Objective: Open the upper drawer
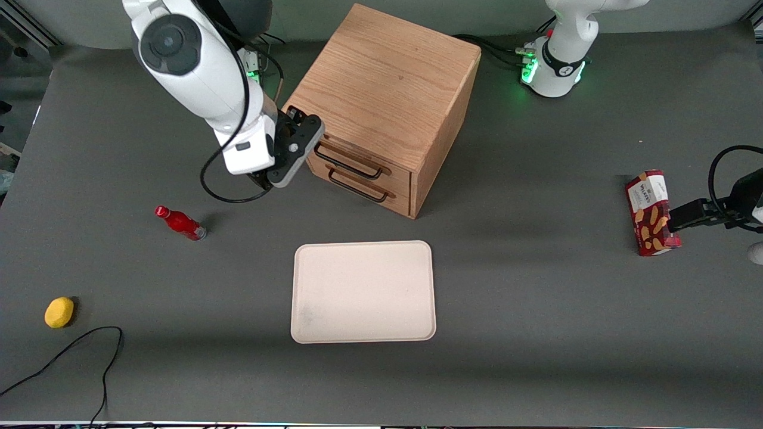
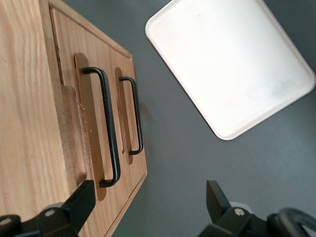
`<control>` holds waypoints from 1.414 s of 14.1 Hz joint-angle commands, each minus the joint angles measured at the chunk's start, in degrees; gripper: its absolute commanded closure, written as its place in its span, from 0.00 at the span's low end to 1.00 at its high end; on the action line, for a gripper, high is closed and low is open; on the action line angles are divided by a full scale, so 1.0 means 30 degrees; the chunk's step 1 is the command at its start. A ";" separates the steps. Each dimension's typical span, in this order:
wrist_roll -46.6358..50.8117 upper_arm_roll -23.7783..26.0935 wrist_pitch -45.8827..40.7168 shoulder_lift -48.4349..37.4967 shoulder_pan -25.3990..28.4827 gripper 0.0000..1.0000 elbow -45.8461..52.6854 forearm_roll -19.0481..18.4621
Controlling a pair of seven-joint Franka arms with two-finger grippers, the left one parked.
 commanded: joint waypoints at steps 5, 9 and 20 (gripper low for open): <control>-0.0913 0.0327 0.0023 0.2317 0.0427 0.00 -0.0309 0.1621; -0.0884 0.0327 0.0900 0.2378 0.0488 0.00 -0.1011 0.1592; -0.0678 0.0239 0.4797 0.3197 0.0986 0.00 -0.2771 0.0627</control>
